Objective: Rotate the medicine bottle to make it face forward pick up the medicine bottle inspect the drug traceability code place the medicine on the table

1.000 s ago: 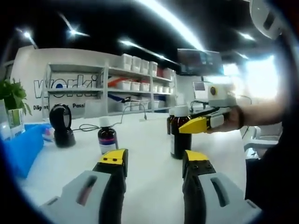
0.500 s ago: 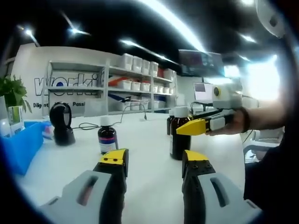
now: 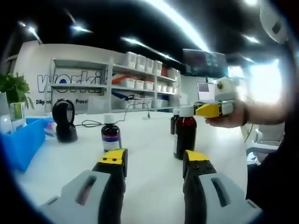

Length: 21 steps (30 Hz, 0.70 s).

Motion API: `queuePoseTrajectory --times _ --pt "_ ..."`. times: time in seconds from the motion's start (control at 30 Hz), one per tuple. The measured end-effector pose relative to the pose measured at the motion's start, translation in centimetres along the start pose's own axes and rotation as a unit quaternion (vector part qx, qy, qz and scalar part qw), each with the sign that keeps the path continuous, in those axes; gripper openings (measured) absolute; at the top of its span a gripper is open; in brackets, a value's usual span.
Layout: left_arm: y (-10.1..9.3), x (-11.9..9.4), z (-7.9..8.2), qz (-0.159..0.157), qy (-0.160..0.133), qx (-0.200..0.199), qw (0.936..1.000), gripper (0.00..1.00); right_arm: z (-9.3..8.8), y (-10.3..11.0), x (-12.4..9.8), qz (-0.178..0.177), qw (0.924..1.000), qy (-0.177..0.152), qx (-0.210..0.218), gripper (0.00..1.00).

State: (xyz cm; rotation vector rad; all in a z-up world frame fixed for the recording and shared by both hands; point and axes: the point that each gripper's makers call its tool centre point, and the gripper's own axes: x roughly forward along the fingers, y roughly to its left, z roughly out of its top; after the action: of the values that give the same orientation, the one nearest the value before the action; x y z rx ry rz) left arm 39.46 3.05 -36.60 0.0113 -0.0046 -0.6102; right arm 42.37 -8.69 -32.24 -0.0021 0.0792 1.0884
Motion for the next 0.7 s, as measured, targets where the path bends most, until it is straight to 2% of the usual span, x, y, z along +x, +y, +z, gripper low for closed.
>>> queuePoseTrajectory --times 0.13,0.2,0.27,0.4,0.57,0.7 --pt "0.3 0.0 0.2 0.007 -0.006 -0.003 1.0000 0.39 -0.4 -0.1 -0.2 0.047 0.9983 0.026 -0.025 0.40" --pt "0.4 -0.2 0.5 0.007 -0.013 -0.008 0.9999 0.39 -0.6 0.5 0.0 0.083 0.9955 0.036 -0.029 0.41" --pt "0.2 -0.1 0.6 0.003 -0.015 -0.009 0.9998 0.38 -0.9 0.9 0.7 0.112 0.9918 0.042 -0.044 0.41" --pt "-0.6 0.0 0.1 -0.018 -0.006 0.005 0.9998 0.38 -2.0 1.2 2.1 0.179 0.9791 0.071 -0.065 0.41" --pt "-0.8 0.1 -0.1 -0.018 0.002 0.012 0.9998 0.38 -2.3 0.9 2.6 0.203 0.9745 0.073 -0.060 0.39" --pt "-1.2 0.5 -0.9 -0.028 0.022 0.013 0.9993 0.38 -3.0 0.8 2.7 0.216 0.9719 0.071 -0.061 0.38"
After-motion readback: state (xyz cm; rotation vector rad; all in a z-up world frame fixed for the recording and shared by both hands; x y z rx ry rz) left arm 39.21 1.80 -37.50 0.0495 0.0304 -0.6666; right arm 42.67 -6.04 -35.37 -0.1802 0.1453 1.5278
